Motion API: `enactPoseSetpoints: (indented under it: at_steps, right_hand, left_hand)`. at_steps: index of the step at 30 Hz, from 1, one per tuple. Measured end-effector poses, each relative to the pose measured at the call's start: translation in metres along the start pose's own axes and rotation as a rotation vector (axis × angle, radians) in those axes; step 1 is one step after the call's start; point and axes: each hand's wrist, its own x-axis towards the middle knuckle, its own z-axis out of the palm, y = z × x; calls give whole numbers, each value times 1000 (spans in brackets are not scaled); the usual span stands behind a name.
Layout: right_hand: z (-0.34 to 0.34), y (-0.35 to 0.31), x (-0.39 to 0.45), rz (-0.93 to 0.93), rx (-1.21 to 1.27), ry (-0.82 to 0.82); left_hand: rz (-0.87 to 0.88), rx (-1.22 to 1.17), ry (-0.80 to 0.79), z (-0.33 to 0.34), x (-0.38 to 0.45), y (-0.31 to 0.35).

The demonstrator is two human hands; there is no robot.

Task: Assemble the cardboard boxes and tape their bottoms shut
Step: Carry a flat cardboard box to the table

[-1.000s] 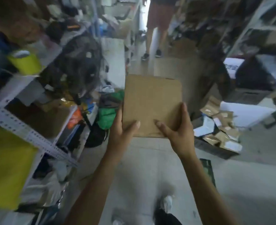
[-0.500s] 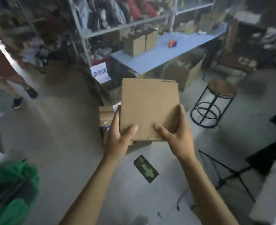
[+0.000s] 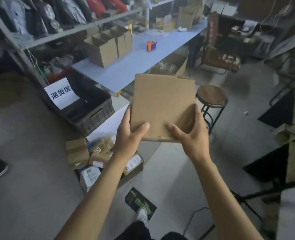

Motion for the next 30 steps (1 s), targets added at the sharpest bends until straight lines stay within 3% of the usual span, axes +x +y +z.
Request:
enactPoseSetpoints:
  at_steps: [7,15,22,30]
  right_hand:
    - [13,30,128,61,-15,46]
    - [13,105,297,59,4,66]
    - [25,147,457,30,48,-86]
    - [101,166,603,-20,95,-307]
  left_hand:
    - [-17,25,-57,36,134,-11]
    - [-35,57,-65,122,297,-59]
    - [-77,51,74,175,422,-79]
    - [-176,43,259,162,543,-119]
